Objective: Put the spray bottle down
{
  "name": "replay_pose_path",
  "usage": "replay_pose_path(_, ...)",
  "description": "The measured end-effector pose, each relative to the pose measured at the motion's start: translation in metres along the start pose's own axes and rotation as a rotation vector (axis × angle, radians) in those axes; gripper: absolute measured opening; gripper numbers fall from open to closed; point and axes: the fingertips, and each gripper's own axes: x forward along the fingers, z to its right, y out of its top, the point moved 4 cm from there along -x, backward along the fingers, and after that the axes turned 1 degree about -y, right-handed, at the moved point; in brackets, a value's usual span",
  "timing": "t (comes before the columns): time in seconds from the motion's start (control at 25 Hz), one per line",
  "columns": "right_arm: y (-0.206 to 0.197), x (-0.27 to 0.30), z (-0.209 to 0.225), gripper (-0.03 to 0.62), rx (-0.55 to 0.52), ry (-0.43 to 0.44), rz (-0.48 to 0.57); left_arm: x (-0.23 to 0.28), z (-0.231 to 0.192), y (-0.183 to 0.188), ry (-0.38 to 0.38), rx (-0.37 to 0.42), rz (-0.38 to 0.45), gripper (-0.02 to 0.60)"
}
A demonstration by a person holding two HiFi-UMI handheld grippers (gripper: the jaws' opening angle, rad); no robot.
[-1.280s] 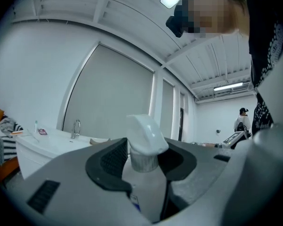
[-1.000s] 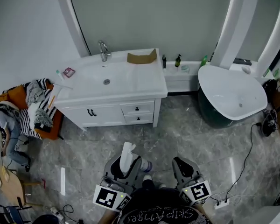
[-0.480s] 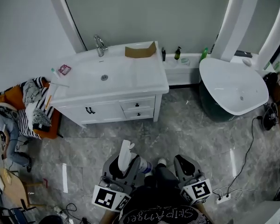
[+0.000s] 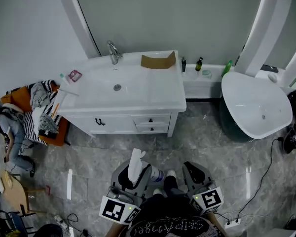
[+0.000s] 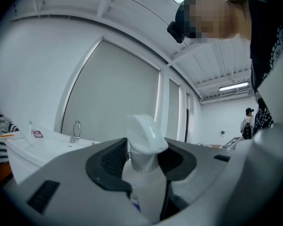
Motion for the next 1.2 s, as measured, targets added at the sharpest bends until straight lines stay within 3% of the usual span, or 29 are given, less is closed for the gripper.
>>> replay_pose_path(0.56,0.02,0.041,0.093,0.028,-0.007,-0.004,-0.038,0.09,-0.006,0.011,0.056,-0.023,0.055,0.178)
replay_pose_path(0.92,0.01,0.053,0.111,0.028,0.021,-0.013,-0.062,0.11,-0.018,0.005,0.065,-0.034,0.028,0.178)
replay_pose_path(1.2,0.012,0.08,0.115,0.028,-0.004,-0.034,-0.073,0.132,-0.044,0.006,0.03,-0.053,0.026,0.178)
